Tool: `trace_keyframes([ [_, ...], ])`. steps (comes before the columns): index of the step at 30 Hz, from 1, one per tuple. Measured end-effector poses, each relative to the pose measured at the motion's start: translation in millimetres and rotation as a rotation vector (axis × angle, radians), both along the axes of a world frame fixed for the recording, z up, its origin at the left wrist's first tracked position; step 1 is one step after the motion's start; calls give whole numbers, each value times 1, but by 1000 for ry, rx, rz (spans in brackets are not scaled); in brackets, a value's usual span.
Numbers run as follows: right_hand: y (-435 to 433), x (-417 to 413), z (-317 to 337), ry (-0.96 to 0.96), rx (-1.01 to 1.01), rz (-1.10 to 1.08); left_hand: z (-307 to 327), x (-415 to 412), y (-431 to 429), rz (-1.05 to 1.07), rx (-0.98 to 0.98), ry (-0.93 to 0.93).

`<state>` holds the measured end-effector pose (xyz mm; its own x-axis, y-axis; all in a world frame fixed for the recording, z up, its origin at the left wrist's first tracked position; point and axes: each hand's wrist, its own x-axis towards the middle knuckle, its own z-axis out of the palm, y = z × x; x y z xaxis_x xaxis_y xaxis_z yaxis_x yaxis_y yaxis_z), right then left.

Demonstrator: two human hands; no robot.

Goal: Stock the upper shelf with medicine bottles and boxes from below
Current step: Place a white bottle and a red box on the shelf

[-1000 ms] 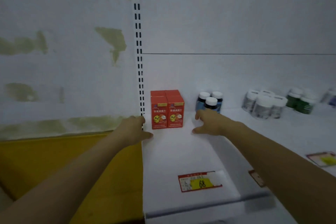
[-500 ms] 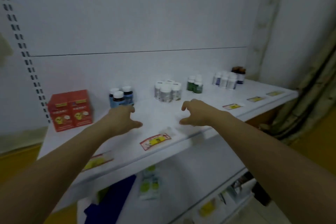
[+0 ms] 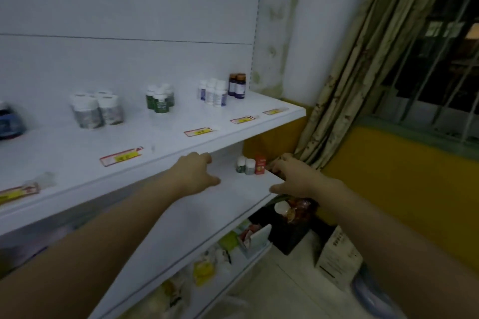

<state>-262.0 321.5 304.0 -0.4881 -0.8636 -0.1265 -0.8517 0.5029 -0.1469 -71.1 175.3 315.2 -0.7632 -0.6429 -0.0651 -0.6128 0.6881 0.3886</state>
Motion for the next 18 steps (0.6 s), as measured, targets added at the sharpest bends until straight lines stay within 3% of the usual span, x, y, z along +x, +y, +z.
trace_keyframes([
  [8, 17, -136, -56, -67, 42, -111, -59, -157, -10, -83, 13, -99],
  [13, -14, -220, -85, -85, 141, -136, -100, -240, -47, -67, 108, -146],
  [18, -64, -288, -103, -116, 115, -56, -128, -302, -92, -5, 149, -204],
])
